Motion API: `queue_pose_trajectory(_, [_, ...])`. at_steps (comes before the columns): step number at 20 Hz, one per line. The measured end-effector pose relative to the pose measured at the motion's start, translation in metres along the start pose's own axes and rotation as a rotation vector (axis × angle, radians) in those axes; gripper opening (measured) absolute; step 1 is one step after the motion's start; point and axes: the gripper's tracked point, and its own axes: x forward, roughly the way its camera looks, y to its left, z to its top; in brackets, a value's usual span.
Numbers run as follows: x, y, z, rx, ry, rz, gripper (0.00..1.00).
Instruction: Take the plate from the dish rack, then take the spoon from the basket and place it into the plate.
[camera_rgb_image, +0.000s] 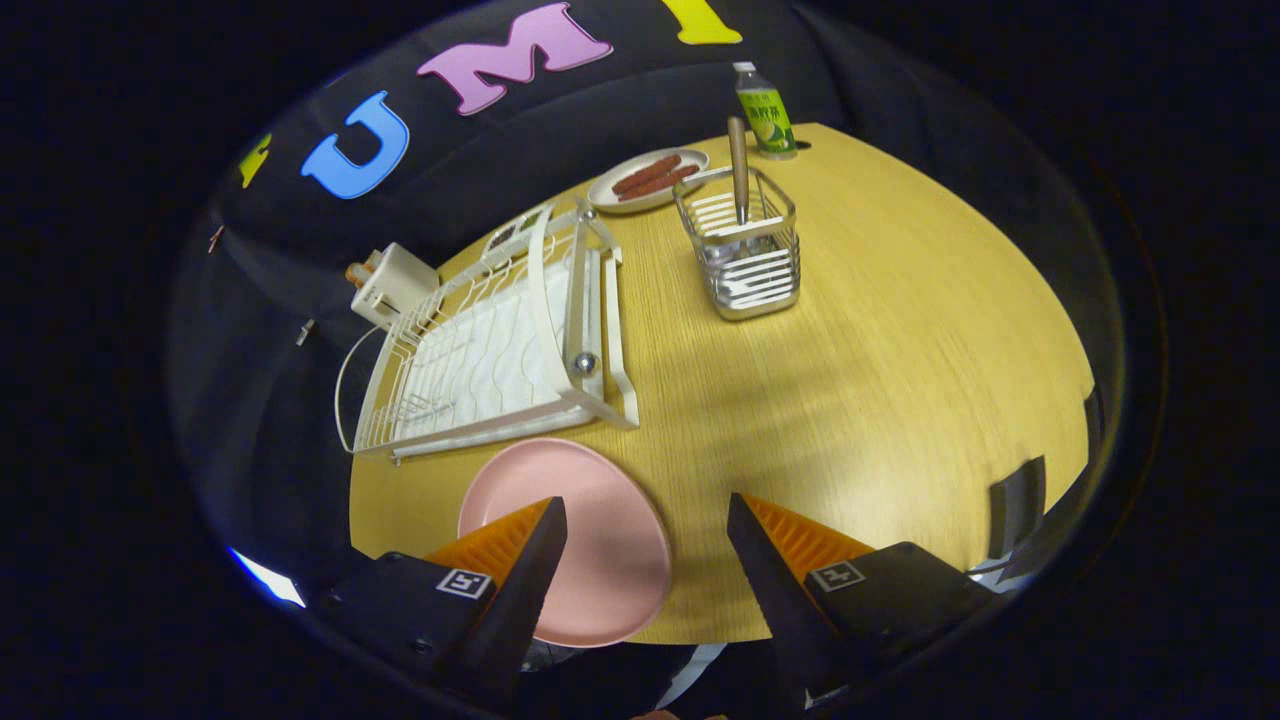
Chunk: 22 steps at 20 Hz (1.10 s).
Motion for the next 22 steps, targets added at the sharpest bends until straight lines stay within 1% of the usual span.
queue_pose_trajectory(4, [-0.034,-0.007,0.072,-0.060,-0.183,-0.073,0.99])
queue_pose_trajectory(6, [-0.039,-0.010,0.108,-0.086,-0.271,-0.103,0.98])
queue_pose_trajectory(8, [-0.031,-0.016,0.147,-0.115,-0.343,-0.136,0.98])
queue_pose_trajectory(10, [-0.013,-0.025,0.177,-0.124,-0.386,-0.167,0.99])
queue_pose_trajectory(13, [0.013,-0.049,0.217,-0.140,-0.477,-0.237,0.98])
queue_pose_trajectory(14, [0.023,-0.057,0.225,-0.153,-0.499,-0.256,0.98])
queue_pose_trajectory(18, [0.066,-0.073,0.234,-0.230,-0.502,-0.270,0.99])
queue_pose_trajectory(19, [0.074,-0.076,0.239,-0.236,-0.509,-0.273,0.99])
queue_pose_trajectory(22, [0.096,-0.083,0.252,-0.212,-0.523,-0.250,0.98])
